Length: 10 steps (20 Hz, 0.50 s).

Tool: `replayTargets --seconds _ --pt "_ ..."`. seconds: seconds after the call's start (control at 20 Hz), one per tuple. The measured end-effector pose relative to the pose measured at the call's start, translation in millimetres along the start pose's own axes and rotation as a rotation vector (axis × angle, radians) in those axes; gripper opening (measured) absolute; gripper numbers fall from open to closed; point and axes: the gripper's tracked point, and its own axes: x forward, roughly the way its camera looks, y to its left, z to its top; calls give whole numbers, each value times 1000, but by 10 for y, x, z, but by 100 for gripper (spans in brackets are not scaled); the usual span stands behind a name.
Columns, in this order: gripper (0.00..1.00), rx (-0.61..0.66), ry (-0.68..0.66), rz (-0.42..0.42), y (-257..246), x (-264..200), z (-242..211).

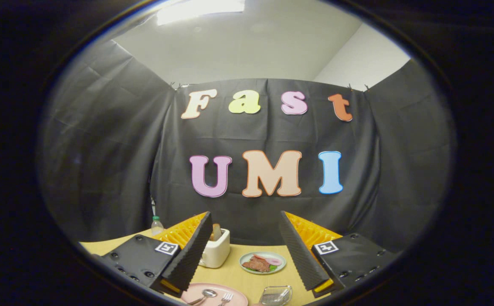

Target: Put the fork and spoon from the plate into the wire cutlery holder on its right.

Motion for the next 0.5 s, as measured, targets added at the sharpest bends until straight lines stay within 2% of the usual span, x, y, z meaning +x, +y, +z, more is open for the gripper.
replayTargets --seconds 0.5 --pt "99 -86 250 97 351 -35 -1073"
